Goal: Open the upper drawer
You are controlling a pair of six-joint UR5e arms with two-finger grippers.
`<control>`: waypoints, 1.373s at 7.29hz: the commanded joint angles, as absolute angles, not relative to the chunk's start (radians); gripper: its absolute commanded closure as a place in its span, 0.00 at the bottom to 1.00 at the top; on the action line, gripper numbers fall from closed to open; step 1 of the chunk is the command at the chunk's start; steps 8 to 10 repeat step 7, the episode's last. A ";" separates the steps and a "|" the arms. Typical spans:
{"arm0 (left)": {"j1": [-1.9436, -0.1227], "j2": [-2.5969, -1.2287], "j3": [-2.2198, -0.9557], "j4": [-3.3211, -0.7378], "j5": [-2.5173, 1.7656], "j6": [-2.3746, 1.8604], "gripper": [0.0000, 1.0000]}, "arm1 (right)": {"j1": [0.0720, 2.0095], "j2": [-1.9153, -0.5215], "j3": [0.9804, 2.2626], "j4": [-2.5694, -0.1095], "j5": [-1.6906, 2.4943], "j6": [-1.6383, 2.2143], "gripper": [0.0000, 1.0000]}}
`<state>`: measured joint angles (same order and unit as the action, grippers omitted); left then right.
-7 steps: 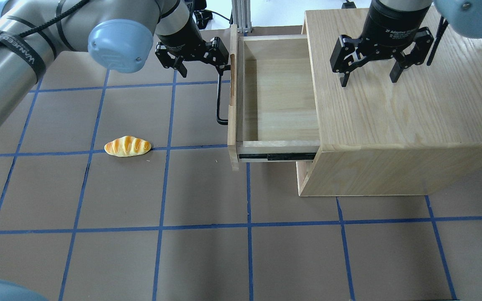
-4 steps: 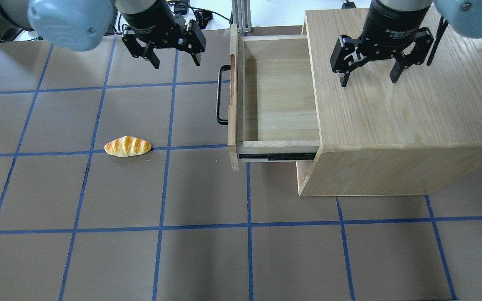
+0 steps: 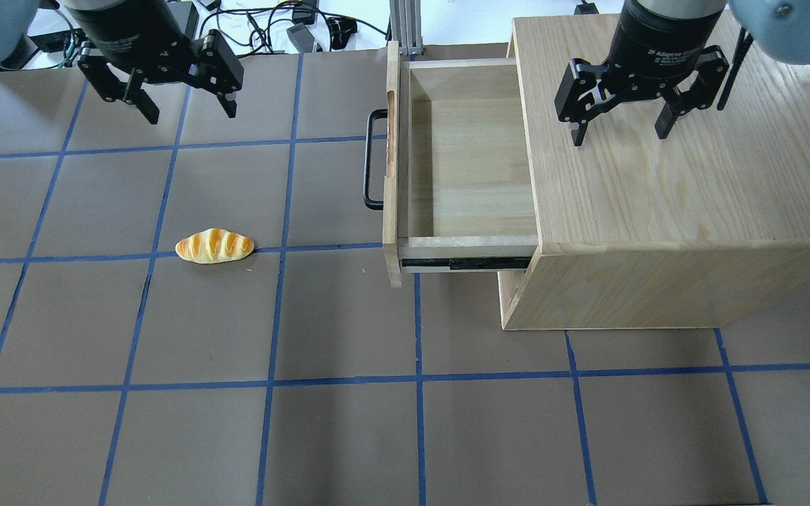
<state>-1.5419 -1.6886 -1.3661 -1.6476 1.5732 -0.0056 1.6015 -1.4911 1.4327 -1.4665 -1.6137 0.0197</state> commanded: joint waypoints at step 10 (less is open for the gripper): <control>-1.505 -1.578 -1.519 -1.628 1.577 0.018 0.00 | 1.601 -1.491 1.433 -1.466 -1.614 0.020 0.00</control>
